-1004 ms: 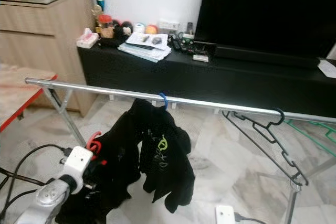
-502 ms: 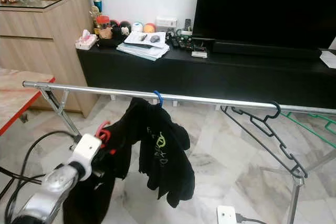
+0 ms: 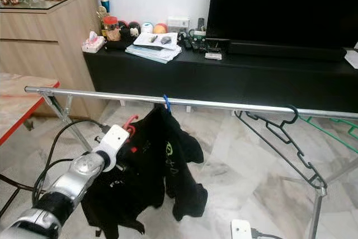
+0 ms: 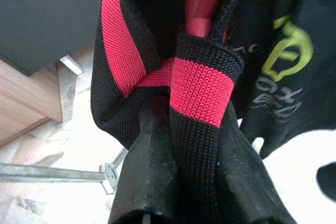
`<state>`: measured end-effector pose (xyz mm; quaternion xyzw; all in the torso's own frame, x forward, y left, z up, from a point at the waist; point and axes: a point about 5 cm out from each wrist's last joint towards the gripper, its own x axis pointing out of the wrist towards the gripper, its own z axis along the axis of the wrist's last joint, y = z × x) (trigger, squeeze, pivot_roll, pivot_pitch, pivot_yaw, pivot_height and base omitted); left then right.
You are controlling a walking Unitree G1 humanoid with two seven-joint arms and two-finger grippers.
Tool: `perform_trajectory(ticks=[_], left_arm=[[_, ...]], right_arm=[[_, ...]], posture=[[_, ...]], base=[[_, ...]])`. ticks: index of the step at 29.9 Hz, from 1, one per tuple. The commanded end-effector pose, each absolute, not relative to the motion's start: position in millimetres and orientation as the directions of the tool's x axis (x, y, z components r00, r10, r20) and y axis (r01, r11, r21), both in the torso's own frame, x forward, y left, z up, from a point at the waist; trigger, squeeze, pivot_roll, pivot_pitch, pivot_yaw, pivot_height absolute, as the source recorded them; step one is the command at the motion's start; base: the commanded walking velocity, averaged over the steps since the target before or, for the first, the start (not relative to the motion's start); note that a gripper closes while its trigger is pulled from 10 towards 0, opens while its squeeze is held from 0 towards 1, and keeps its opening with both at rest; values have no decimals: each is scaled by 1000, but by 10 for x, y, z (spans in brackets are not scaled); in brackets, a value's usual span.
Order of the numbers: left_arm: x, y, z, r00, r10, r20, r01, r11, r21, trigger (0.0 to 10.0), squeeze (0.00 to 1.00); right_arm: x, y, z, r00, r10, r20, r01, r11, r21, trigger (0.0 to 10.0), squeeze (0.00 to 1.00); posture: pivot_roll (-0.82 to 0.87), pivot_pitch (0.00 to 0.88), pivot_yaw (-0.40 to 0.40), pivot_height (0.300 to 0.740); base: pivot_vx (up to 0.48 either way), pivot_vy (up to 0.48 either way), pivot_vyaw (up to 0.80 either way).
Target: Hang hanger
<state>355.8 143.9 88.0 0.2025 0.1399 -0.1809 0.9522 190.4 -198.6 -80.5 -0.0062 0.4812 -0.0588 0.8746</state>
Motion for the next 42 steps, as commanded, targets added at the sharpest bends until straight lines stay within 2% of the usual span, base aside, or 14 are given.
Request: perform_trajectory(ticks=[1,7,9,14,19,25,42], left_arm=[[3605,1441,945,907,-278,-315,385,852,354,10000,0],[3491,1663,853,932,-220,-288,315,886,342,10000,0],[3336,1905,824,959,-181,-217,241,925,293,10000,0],[3240,2024,781,963,-172,-206,229,928,295,10000,0],[3222,2018,774,964,-170,-205,229,923,311,10000,0],[3227,1899,793,959,-210,-189,262,913,312,10000,0],[3231,1915,829,965,-197,-173,242,922,302,10000,0]], right_arm=[[1881,-1988,-816,526,-111,-843,110,992,-62,10000,0],[1876,-1996,-817,528,-111,-842,113,992,-61,10000,0],[1874,-2009,-815,530,-114,-841,116,991,-62,10000,0],[1882,-2025,-808,533,-115,-838,105,992,-70,10000,0],[1878,-2032,-809,533,-123,-837,122,990,-68,10000,0],[1875,-2026,-811,533,-120,-838,124,990,-64,10000,0],[1891,-2014,-805,538,-107,-836,108,992,-58,10000,0]], posture=[[76,0,14,740],[89,0,6,740],[97,0,1,740],[111,0,-11,740],[113,0,-17,740],[106,0,-15,740],[115,0,-15,740]], base=[[0,0,0],[0,0,0],[0,0,0],[0,64,0],[0,407,-94],[0,0,-788],[0,0,-777]])
